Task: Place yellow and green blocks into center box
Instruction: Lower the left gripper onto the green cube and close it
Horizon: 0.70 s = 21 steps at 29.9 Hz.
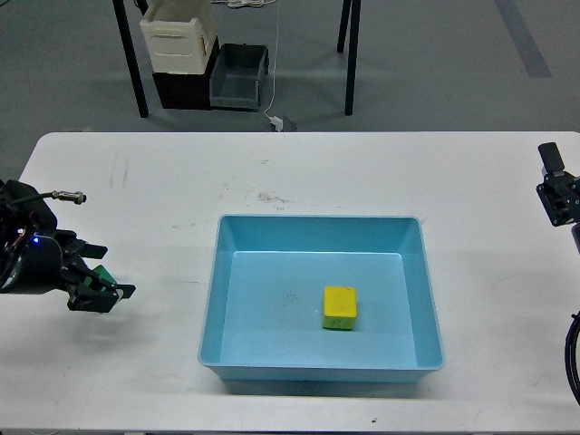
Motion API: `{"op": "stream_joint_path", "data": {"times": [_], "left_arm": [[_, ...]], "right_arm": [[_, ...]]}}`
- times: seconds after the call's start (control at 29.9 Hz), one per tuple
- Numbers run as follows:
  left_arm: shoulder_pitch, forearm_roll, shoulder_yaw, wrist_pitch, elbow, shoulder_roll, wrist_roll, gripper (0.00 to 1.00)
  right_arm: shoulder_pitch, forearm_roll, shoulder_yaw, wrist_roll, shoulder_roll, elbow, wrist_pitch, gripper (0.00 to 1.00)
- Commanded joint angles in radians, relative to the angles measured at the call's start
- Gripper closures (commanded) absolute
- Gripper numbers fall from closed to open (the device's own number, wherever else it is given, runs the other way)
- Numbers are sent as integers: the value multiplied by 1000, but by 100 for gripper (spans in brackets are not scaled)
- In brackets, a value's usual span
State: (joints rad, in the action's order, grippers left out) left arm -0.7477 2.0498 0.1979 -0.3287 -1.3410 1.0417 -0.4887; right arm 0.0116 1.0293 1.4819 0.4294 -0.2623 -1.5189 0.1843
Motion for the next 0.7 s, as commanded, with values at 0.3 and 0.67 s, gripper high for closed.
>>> {"op": "stream_joint_path", "data": {"times": [0.3,0.67], "left_arm": [[1,9,-14,8,135,-72,0,0],[1,6,-51,10,147,-95,0,2]], "right_arm": [[10,0,-2,0,0,0,-2,0],[16,0,0,2,0,0,-3,0]]}}
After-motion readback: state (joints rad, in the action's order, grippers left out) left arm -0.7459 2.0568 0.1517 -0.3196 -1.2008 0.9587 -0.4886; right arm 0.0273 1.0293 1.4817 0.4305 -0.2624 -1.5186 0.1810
